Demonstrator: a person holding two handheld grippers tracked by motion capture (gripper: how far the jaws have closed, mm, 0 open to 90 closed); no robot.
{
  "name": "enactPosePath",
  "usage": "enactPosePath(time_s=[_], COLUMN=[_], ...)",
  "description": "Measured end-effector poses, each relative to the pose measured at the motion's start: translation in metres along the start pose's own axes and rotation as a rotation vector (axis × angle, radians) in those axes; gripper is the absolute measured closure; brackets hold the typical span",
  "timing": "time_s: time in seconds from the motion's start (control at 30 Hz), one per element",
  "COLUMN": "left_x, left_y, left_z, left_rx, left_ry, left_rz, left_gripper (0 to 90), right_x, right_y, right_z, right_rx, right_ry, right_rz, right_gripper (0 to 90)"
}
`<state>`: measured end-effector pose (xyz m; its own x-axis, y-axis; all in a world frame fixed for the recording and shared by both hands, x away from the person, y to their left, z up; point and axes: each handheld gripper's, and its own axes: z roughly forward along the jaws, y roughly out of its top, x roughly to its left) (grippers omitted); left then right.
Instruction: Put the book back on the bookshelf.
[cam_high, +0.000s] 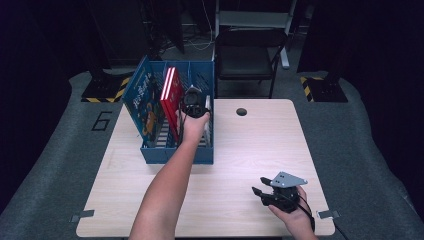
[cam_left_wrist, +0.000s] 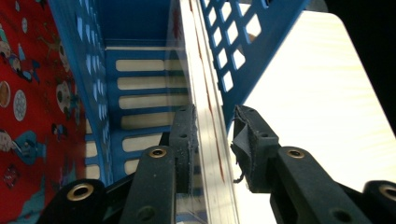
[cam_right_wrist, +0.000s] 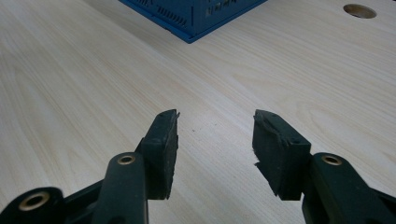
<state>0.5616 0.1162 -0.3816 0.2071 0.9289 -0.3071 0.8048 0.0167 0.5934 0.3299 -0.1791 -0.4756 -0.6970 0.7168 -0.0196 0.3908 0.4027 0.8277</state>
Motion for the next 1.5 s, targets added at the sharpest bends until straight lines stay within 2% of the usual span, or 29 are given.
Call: enactPosePath(time_s=[0.17, 0.4, 0.47, 0.8, 1.0, 1.27, 1.3, 1.5], left_x=[-0.002, -0.004, -0.005, -0.006, -0.007, -0.004, -0.004, -0.003], left_y=[-0.004, -0.006, -0.007, -0.008, -0.009, -0.009, -0.009, -0.009], left_z=[-0.002, -0.001, 0.000, 0.001, -0.001, -0.006, -0.006, -0.012], left_rx=[0.001, 0.016, 0.022, 0.038, 0.046, 0.039, 0.035, 0.030], left_ry=[-0.037, -0.054, -0.079, -0.084, -0.053, -0.057, -0.057, -0.049], left_rz=[0.010, 0.038, 0.033, 0.045, 0.073, 0.071, 0.075, 0.069], left_gripper=[68.5, 68.1, 67.4, 64.8, 61.2, 59.4, 59.2, 58.3], right_x=[-0.001, -0.001, -0.001, 0.000, 0.000, 0.000, -0.001, 0.000], right_y=[0.000, 0.000, 0.000, 0.000, 0.000, 0.000, 0.000, 0.000], right_z=[0.000, 0.001, 0.001, 0.002, 0.003, 0.003, 0.003, 0.004], right_rx=[0.004, 0.002, 0.009, 0.007, 0.013, 0.014, 0.015, 0.017], right_ry=[-0.002, -0.002, 0.002, 0.002, 0.008, 0.010, 0.008, 0.004], right_rz=[-0.006, -0.006, 0.003, -0.001, -0.004, -0.005, -0.016, -0.007], right_gripper=[50.3, 50.2, 50.3, 50.3, 50.2, 50.2, 50.2, 50.3])
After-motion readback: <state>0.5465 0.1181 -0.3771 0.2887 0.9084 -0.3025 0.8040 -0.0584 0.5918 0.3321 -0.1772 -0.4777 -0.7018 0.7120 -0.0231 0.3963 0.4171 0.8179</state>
